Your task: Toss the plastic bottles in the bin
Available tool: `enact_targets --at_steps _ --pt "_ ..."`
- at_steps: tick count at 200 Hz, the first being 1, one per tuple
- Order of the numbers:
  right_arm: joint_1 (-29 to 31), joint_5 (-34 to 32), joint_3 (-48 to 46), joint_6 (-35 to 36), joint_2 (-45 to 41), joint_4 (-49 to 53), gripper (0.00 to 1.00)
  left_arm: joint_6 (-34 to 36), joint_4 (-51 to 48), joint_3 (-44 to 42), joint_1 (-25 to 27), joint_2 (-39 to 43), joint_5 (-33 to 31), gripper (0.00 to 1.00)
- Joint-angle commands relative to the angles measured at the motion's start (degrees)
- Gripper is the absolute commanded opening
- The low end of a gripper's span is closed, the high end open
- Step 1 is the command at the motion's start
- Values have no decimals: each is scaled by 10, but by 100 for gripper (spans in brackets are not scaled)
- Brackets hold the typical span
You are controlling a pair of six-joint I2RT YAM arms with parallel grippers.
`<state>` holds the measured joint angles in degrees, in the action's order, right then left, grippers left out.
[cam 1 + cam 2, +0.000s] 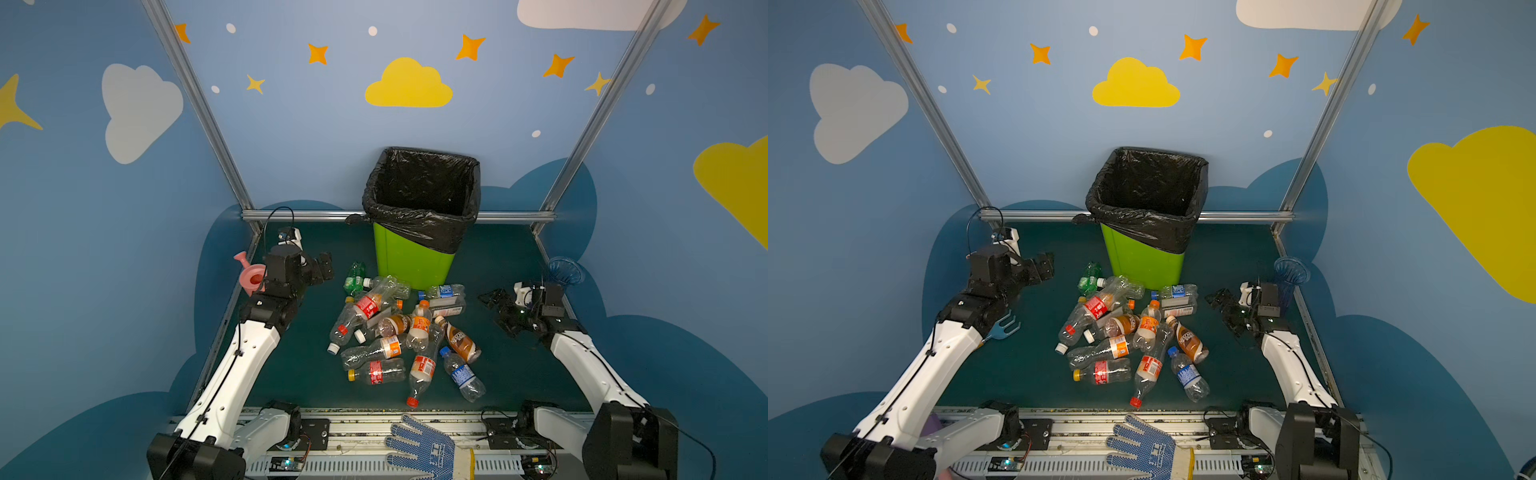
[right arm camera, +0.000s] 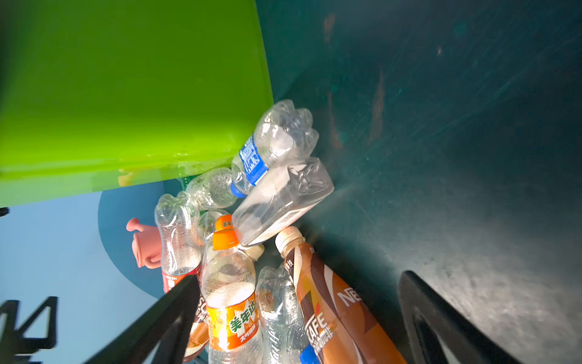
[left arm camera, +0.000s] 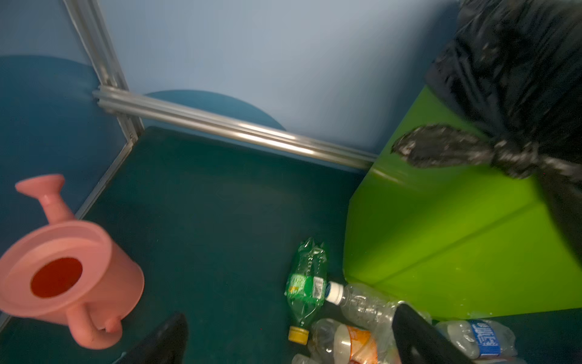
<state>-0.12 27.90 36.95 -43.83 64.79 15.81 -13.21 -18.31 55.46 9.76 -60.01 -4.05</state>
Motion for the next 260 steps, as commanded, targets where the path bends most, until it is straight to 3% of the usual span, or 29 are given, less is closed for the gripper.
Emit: enact_targets --at_steps 1,40,103,129,176,260 --pt "23 -21 8 -47 14 -30 97 -30 -5 -54 -8 23 -12 100" --pt "80 -68 32 -99 60 -24 96 -54 -6 -119 -12 45 -26 100" --pt "158 -97 91 -124 123 -21 96 -72 -12 -146 -13 42 -23 100" --pt "203 -121 123 -96 131 13 94 -97 -23 -156 -13 33 -55 100" --pt "266 -99 160 -52 156 40 85 -123 -18 -165 -15 21 -57 100" --pt "345 -96 214 -43 217 97 78 -135 -19 -178 -16 30 -56 100"
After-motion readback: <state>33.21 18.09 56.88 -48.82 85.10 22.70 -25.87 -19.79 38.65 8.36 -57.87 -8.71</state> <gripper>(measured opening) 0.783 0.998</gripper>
